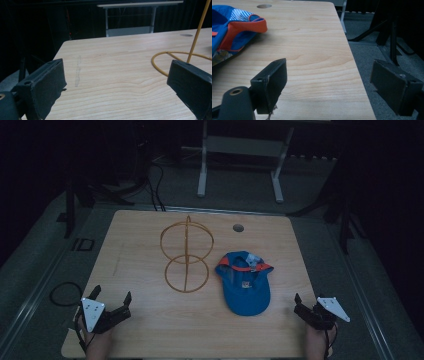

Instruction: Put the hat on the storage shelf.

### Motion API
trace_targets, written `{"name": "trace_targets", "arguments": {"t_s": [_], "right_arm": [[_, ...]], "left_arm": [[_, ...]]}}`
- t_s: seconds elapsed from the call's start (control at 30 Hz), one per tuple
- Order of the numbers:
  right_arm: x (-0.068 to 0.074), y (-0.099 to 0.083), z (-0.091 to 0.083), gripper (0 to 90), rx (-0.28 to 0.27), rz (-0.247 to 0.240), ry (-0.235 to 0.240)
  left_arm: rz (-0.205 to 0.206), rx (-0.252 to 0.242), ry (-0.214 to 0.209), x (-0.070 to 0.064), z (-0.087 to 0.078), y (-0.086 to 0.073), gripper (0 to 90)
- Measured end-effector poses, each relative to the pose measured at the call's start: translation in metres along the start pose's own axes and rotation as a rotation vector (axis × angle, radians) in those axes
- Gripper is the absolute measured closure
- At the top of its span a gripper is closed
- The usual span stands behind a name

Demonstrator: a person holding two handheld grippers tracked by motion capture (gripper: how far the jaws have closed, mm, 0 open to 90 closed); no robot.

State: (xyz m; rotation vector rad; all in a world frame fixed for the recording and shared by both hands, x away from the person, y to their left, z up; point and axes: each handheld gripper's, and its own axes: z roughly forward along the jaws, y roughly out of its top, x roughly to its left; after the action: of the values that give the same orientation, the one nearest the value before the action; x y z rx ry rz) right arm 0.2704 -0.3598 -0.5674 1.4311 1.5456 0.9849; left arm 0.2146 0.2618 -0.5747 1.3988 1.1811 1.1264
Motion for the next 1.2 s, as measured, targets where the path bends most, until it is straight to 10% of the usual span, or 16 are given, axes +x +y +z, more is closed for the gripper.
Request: {"name": "trace_targets", "arguments": {"t_s": [0.5, 1.2], "right_arm": [[-0.003, 0.008, 0.001, 15.3, 0.02, 0.022, 0.091], [0.034, 0.092, 0.025, 13.6, 0.018, -0.104, 0.347]], "left_arm": [[-0.09, 0.01, -0.107, -0.005, 0.001, 0.005, 2.2], [-0.015, 0.06, -0.204, -0.021, 0.003, 0.008, 2.2]]}}
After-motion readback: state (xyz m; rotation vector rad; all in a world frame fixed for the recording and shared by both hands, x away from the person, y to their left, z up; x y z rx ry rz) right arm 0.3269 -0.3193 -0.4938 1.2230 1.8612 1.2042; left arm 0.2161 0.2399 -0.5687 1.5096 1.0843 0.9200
